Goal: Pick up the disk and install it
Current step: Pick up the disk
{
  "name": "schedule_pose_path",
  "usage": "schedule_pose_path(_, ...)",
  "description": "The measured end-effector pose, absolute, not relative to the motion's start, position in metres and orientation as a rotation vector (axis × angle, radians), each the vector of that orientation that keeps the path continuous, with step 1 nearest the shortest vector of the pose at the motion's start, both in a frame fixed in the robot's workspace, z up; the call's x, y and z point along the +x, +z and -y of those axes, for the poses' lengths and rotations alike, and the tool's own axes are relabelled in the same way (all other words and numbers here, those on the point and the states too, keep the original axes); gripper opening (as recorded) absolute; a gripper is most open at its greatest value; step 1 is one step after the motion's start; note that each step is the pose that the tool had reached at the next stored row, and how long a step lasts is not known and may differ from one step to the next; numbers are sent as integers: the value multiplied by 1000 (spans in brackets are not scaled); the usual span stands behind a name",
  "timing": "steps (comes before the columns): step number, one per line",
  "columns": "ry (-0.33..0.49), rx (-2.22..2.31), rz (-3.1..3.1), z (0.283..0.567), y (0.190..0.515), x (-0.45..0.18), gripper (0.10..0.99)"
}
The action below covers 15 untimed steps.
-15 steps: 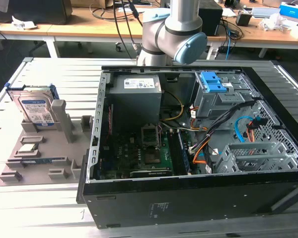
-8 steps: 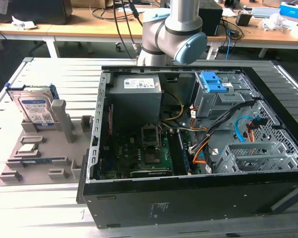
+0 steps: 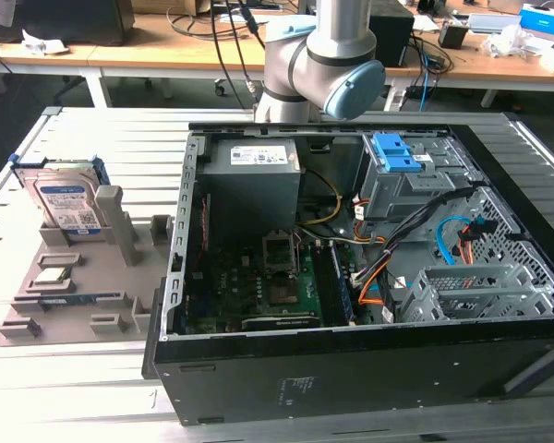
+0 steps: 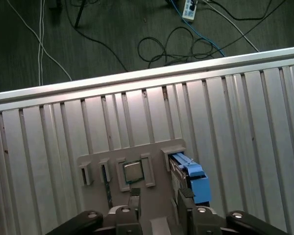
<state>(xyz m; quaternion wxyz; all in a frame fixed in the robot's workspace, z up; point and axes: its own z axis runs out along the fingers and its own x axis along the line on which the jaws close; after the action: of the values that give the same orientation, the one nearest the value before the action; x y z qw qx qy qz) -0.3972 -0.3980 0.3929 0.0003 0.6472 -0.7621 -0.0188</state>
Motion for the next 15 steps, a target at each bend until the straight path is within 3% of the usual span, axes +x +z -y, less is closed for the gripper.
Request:
schedule_pose_path(3,-59,2032,2394,398,393,-397,600)
schedule_pose_path(15,-59,2070,2361,383,393,-378,600)
